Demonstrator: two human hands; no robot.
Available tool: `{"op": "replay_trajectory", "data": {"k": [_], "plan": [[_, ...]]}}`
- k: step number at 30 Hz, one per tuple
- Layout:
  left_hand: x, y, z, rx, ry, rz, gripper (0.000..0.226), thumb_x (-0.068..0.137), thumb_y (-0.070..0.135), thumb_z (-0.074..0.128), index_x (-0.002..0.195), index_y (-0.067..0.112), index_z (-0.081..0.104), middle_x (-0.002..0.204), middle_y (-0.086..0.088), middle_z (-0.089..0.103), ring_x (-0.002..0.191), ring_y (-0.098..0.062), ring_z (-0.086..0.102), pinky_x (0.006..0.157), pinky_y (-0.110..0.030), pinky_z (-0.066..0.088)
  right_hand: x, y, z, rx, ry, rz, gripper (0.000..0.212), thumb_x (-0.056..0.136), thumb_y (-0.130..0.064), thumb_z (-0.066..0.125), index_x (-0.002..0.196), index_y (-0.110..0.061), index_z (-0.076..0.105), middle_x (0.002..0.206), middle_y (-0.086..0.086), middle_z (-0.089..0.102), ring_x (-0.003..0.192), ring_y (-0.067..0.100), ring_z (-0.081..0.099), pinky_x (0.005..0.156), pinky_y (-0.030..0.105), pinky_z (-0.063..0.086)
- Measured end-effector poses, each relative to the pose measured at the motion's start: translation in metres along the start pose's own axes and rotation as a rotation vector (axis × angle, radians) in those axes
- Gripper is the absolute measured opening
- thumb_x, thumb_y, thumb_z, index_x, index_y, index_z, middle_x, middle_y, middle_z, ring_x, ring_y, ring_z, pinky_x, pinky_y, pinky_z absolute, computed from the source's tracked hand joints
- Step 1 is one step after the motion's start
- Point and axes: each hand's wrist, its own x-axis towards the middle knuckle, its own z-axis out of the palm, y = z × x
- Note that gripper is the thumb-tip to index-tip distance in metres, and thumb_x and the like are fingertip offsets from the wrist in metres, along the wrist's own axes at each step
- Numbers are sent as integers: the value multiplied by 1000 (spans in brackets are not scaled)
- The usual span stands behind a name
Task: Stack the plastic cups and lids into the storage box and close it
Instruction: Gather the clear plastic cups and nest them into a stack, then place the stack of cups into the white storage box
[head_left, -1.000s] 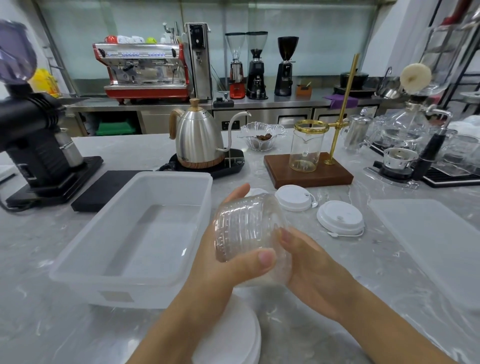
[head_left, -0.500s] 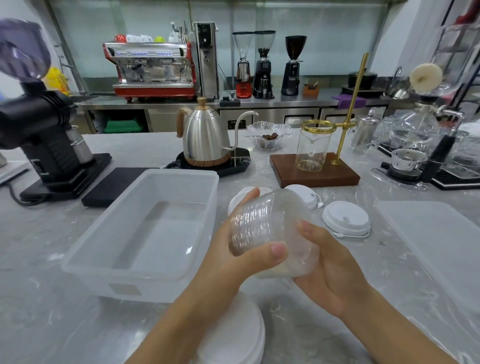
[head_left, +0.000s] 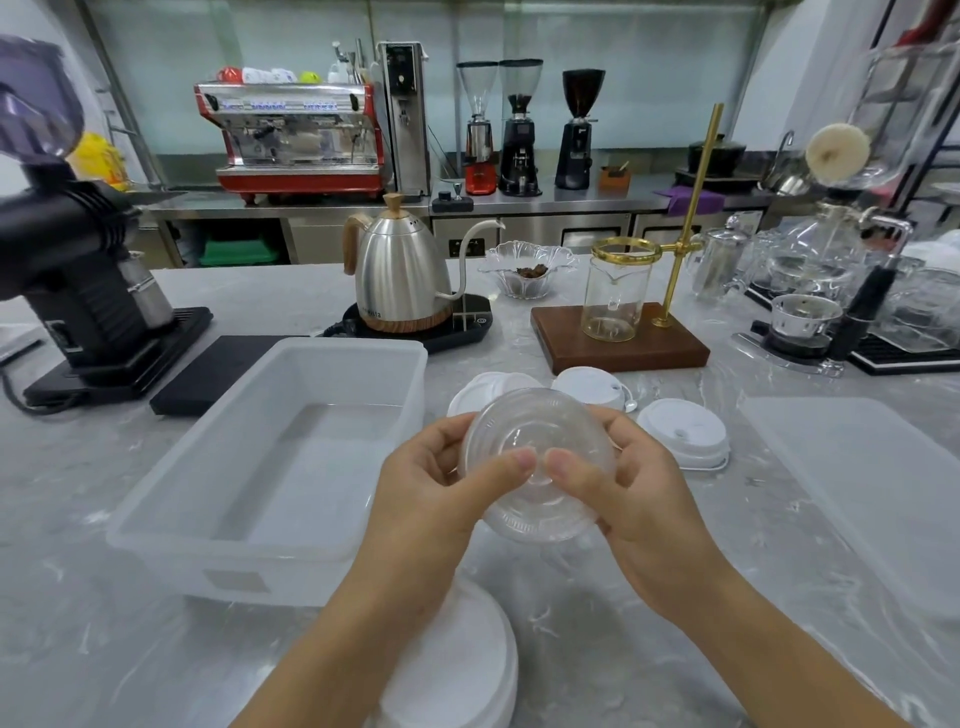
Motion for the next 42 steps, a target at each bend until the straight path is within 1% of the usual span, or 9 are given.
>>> {"op": "replay_trajectory", "data": {"k": [5, 8, 15, 23, 29, 33, 36, 39, 42], "plan": [[-1, 0, 2, 19, -1, 33, 43, 70, 14, 89, 111, 10, 75, 97, -13, 82, 89, -29, 79, 71, -25, 62, 1, 2, -2, -4, 1, -15, 60, 69, -26, 82, 122, -11, 58, 101, 16, 77, 90, 31, 75, 76, 32, 60], [-2, 1, 4, 17, 1, 51, 45, 67, 15, 88, 110, 8, 75, 95, -14, 82, 87, -29, 79, 70, -26, 62, 1, 2, -3, 8, -2, -33, 54, 73, -16, 81, 121, -9, 57, 99, 18, 77, 87, 30, 75, 74, 31, 60], [-4, 5, 7, 16, 21, 75, 40, 69, 8, 90, 107, 9, 76, 95, -16, 81, 85, -30, 79, 72, -29, 63, 1, -1, -1, 2, 17, -45, 52, 73, -17, 84, 118, -14, 59, 99, 18, 77, 87, 30, 76, 73, 31, 61], [-10, 19, 15, 15, 24, 67, 49, 68, 21, 88, 114, 8, 73, 99, -14, 81, 93, -33, 78, 75, -33, 63, -1, -20, -5, -24, -22, 8, 52, 77, -18, 82, 124, -15, 58, 107, 16, 76, 99, 34, 73, 80, 32, 60], [-16, 41, 9, -4, 78, 60, 68, 55, 38, 90, 114, 10, 73, 100, -12, 81, 92, -31, 79, 77, -40, 63, 6, -42, 10, -57, -128, 27, 53, 77, -28, 80, 124, -17, 59, 109, 13, 75, 101, 31, 73, 85, 37, 60], [-16, 67, -12, -17, 104, 105, 52, 65, 28, 88, 110, 7, 74, 96, -14, 81, 84, -25, 78, 70, -32, 63, 19, -58, 36, -50, -226, 13, 62, 72, -35, 77, 126, -10, 60, 110, 15, 73, 96, 30, 72, 83, 40, 59], [-11, 86, -37, -30, 160, 111, 47, 67, 26, 84, 109, 7, 74, 94, -11, 81, 82, -21, 77, 67, -27, 62, 35, -62, 60, -63, -274, 27, 52, 81, -28, 73, 126, -5, 61, 111, 19, 72, 96, 28, 71, 88, 40, 57], [0, 96, -61, -74, 225, 47, 39, 71, 22, 87, 104, 7, 75, 97, -13, 80, 86, -25, 76, 66, -28, 62, 53, -60, 86, -70, -283, 29, 40, 90, -20, 71, 125, -4, 60, 106, 14, 75, 95, 27, 73, 82, 36, 59], [16, 98, -80, -170, 316, -51, 34, 79, 21, 83, 107, 4, 74, 102, -15, 78, 90, -27, 76, 61, -26, 60, 76, -54, 113, -106, -219, 36, 44, 89, -19, 72, 127, -3, 57, 113, 19, 73, 97, 30, 74, 84, 41, 61]]}}
